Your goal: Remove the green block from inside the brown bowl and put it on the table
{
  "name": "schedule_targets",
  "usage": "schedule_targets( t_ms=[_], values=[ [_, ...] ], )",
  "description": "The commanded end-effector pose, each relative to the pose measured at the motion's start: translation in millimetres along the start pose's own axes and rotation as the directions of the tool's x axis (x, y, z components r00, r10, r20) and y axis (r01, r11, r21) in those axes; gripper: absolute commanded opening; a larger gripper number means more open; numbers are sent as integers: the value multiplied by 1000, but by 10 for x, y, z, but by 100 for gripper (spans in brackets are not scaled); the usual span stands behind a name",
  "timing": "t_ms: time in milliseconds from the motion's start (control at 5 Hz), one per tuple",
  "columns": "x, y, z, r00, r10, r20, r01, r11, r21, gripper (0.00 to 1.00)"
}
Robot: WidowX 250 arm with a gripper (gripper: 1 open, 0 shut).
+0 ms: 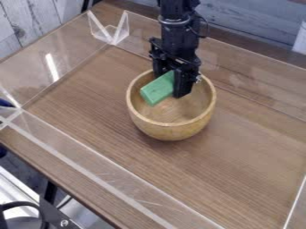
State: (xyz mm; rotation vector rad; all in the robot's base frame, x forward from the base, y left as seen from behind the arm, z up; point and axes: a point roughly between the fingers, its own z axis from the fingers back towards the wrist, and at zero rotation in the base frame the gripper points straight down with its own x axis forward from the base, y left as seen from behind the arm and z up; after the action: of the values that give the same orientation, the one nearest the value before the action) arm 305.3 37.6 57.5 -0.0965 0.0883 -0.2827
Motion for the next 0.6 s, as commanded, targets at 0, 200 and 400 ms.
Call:
schedule_targets(
  t_ms=[0,200,400],
  values=[
    [53,-121,167,998,-36,53,34,999,21,0],
    [57,-240,214,996,-63,66,62,998,26,0],
    [64,-331,282,993,-82,82,79,996,32,0]
  ],
)
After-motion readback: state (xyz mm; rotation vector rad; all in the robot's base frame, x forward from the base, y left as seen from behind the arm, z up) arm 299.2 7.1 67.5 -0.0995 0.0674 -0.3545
